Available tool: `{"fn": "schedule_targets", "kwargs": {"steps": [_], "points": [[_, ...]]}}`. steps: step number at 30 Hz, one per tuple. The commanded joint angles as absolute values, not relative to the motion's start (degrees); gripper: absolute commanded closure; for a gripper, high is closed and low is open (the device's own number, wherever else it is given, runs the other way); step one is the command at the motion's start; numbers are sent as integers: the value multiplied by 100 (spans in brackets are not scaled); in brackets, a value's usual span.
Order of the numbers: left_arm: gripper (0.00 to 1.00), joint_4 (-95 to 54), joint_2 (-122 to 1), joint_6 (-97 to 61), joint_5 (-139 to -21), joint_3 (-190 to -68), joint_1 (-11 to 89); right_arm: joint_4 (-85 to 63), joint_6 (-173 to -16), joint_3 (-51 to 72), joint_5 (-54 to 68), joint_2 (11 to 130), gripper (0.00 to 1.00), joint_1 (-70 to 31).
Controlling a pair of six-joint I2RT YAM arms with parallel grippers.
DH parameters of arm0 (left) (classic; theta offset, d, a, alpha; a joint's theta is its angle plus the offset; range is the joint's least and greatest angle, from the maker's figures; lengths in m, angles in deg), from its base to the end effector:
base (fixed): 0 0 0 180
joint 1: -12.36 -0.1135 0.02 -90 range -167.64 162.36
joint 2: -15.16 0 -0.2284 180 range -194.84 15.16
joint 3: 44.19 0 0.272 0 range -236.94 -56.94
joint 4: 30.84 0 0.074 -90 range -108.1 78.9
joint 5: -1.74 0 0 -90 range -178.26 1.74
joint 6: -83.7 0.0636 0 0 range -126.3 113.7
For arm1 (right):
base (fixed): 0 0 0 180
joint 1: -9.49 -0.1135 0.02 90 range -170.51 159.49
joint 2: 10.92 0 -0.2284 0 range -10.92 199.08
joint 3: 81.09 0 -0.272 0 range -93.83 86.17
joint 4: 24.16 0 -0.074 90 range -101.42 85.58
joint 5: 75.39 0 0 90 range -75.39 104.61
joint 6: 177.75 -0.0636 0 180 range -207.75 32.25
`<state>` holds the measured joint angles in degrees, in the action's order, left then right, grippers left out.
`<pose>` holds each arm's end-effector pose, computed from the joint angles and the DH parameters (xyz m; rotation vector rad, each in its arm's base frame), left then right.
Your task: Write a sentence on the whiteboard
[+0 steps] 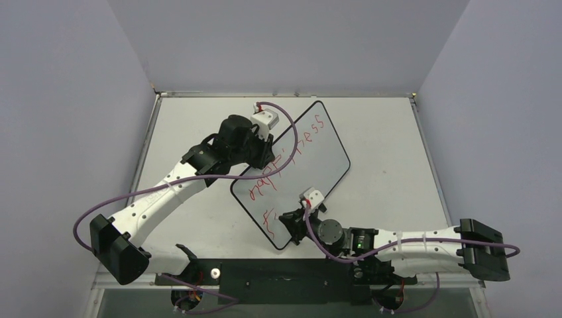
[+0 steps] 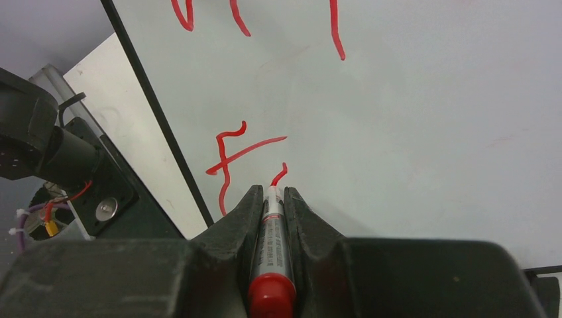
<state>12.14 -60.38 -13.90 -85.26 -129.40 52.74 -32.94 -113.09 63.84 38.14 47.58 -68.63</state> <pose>0.2614 -0.2267 0.3048 0.6509 2.1027 -0.5354 0.0821 0.2671 0.1666 -0.5636 1.8147 0.8954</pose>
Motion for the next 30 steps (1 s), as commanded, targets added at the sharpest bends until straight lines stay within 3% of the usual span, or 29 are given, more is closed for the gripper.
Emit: {"fn": "schedule_targets", "kwargs": {"steps": [1, 23, 30], "points": [[100, 1026, -5876, -965, -9070, -12953, 5256, -2940, -11598, 6603, 3673, 4871, 100, -6905], [100, 1044, -5869, -973, -9053, -12962, 5235, -1606, -11255, 5687, 3864, 3942, 100, -7274], [100, 1041, -5856, -973, -9021, -12962, 5215, -1803, -10745, 5033, 4276, 4380, 100, -7119]]}}
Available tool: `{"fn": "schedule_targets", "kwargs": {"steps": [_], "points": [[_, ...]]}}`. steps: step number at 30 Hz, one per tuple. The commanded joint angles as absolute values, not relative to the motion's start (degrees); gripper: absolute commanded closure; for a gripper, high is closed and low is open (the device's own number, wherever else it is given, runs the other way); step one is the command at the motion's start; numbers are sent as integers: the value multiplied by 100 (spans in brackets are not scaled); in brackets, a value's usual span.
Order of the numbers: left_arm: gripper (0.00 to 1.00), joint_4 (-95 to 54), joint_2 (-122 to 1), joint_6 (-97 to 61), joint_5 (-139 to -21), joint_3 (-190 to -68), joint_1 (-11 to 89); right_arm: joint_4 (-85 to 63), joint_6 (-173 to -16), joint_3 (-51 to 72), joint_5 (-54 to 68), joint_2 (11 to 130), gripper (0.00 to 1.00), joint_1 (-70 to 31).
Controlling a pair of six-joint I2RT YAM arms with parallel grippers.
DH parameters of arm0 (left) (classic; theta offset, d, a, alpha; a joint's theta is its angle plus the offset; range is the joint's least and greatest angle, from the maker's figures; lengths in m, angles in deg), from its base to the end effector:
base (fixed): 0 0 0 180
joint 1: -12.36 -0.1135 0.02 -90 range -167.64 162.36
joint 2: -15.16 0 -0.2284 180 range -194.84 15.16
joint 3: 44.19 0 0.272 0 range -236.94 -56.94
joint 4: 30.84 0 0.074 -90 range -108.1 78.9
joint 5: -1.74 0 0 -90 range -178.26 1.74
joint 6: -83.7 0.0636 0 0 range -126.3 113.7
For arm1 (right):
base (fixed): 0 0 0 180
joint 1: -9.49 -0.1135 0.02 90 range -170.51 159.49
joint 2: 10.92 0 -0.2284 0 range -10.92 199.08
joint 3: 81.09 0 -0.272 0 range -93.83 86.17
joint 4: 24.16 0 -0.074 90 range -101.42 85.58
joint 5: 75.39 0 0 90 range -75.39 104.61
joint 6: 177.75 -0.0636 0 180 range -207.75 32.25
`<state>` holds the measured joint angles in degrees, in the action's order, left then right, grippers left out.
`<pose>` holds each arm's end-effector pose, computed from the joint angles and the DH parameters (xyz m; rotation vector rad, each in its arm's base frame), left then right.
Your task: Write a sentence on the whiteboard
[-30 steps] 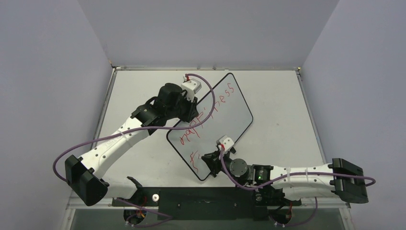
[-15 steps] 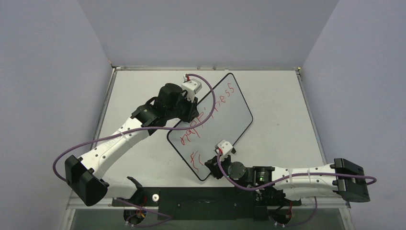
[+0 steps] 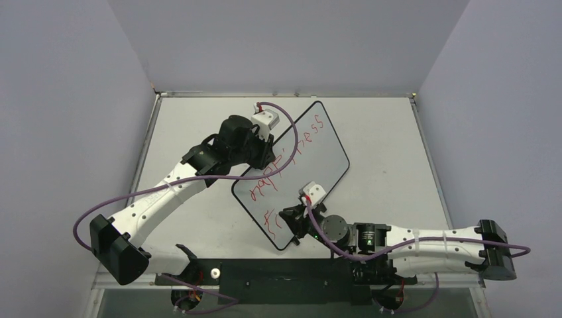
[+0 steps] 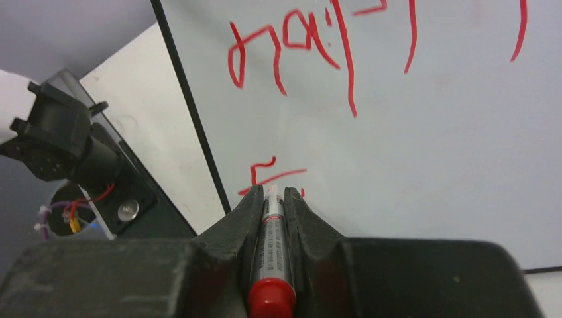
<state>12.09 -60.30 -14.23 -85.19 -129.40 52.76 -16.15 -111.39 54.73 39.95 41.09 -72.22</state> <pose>0.2611 -0.2267 0.3054 0.6455 2.1029 -0.5408 0.0666 0.2686 0.2206 -0.6351 1.8043 0.8763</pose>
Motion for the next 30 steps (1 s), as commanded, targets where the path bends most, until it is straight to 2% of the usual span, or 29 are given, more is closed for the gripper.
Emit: {"fn": "schedule_targets", "kwargs": {"steps": [1, 22, 30], "points": [[100, 1044, -5850, -973, -9020, -12962, 5212, -1828, -10713, 4984, 4253, 4517, 100, -7084], [100, 1043, -5797, -982, -8974, -12940, 5195, -2729, -10904, 5171, 3866, 5335, 100, -6575], [100, 1042, -5812, -982, -8976, -12944, 5193, -2464, -11089, 5569, 4048, 4980, 100, -6582]]}}
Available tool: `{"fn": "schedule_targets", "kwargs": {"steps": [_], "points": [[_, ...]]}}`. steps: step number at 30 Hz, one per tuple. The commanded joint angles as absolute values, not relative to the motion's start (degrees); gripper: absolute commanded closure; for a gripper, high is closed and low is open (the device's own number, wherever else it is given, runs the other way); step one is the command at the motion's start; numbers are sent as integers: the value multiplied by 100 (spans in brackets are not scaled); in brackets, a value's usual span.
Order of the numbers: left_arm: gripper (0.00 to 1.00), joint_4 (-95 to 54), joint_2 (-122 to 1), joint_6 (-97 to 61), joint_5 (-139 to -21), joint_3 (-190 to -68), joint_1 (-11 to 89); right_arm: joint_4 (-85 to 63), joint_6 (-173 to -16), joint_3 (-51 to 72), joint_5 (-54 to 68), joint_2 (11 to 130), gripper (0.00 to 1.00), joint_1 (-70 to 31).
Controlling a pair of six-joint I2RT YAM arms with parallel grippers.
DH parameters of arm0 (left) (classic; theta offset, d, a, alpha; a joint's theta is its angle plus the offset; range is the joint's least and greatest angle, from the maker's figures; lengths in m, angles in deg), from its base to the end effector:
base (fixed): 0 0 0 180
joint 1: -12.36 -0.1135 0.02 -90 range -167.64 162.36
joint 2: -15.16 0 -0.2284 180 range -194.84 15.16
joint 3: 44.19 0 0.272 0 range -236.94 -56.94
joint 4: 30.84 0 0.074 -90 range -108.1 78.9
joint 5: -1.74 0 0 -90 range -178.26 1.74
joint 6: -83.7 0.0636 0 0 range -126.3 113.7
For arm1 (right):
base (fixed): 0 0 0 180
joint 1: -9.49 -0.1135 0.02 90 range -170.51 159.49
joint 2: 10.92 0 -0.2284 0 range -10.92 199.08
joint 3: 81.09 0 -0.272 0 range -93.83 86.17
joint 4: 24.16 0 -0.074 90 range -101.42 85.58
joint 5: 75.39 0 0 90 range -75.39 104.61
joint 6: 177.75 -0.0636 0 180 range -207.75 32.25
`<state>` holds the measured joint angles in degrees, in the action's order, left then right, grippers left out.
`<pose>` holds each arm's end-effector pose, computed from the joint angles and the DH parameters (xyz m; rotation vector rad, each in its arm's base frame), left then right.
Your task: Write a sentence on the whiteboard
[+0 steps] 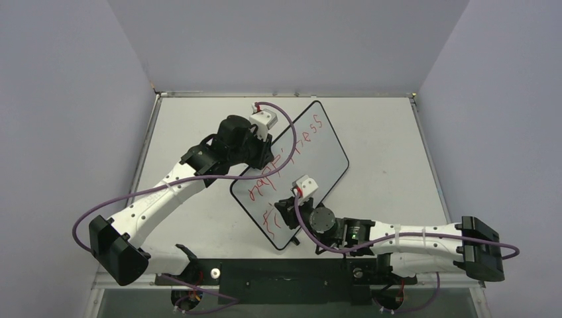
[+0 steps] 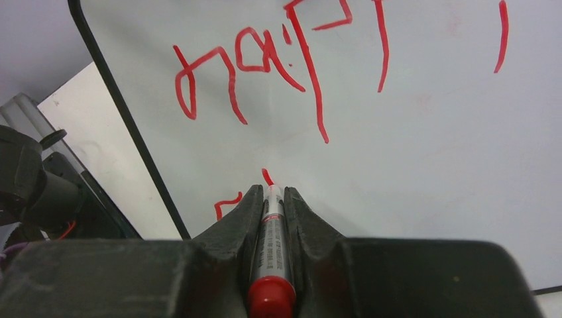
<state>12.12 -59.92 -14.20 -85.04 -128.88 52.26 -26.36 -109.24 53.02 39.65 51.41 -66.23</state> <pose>0.2618 -0.2235 0.3040 0.6390 2.1074 -0.5374 0.1007 0.2864 0.2064 -0.5568 1.7862 0.8052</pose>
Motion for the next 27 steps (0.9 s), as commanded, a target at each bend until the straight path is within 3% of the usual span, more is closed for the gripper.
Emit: {"fn": "schedule_targets", "kwargs": {"steps": [1, 12, 27], "points": [[100, 1035, -5807, -982, -8976, -12944, 5196, -2436, -11101, 5594, 4059, 4937, 100, -6583], [100, 1041, -5828, -982, -8953, -12962, 5178, -2040, -10866, 5459, 4190, 4068, 100, -6581], [100, 1035, -5797, -991, -8932, -12945, 5180, -2511, -10799, 5489, 3937, 4766, 100, -6389]]}}
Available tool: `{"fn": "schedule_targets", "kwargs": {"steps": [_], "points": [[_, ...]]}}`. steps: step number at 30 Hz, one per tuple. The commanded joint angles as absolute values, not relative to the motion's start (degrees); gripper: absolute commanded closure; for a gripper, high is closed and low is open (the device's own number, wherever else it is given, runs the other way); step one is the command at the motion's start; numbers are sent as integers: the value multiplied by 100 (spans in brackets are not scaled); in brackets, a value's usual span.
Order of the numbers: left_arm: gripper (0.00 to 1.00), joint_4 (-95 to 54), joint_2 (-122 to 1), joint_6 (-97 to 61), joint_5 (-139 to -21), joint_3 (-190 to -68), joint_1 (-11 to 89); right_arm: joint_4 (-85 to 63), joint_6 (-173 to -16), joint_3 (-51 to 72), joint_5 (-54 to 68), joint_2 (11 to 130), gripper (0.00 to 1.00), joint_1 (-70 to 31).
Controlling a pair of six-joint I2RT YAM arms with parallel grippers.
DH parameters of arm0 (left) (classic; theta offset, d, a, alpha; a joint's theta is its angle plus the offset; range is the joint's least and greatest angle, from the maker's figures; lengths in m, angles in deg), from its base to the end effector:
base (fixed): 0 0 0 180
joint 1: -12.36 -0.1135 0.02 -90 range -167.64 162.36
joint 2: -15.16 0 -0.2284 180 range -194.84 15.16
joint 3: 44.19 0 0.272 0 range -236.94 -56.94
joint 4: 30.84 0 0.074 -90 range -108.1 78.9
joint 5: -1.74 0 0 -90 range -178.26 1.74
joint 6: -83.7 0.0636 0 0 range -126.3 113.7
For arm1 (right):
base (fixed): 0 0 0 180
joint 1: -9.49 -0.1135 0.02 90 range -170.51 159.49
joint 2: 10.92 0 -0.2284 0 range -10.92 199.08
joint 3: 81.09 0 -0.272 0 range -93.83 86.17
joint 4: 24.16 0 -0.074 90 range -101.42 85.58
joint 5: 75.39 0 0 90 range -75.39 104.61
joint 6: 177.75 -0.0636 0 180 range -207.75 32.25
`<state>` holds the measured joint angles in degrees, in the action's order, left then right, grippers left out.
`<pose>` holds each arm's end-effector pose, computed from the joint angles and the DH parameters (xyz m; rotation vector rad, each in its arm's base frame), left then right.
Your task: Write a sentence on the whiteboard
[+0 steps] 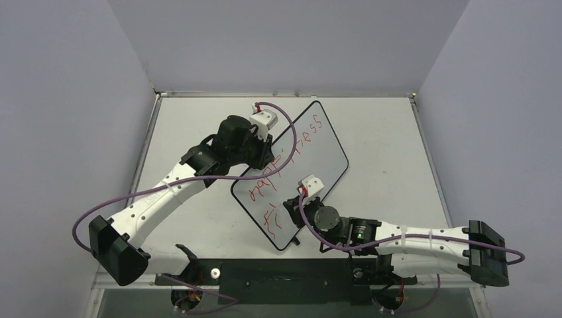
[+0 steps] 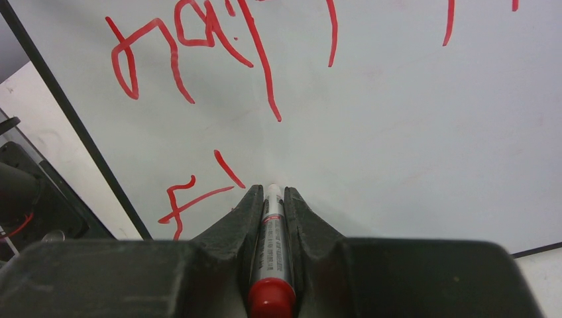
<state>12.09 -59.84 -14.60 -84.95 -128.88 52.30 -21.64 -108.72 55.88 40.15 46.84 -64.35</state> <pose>0.2614 -0.2237 0.3045 0.6331 2.1083 -0.5440 0.1061 0.2677 0.1986 -0.5561 1.8238 0.7313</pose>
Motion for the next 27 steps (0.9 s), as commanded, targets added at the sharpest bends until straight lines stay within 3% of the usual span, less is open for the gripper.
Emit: {"fn": "schedule_targets", "kwargs": {"steps": [1, 27], "points": [[100, 1036, -5796, -991, -8932, -12945, 5176, -2521, -10798, 5493, 3929, 4786, 100, -6385], [100, 1030, -5788, -991, -8934, -12947, 5149, -2582, -11540, 6426, 3985, 4809, 100, -6536]]}}
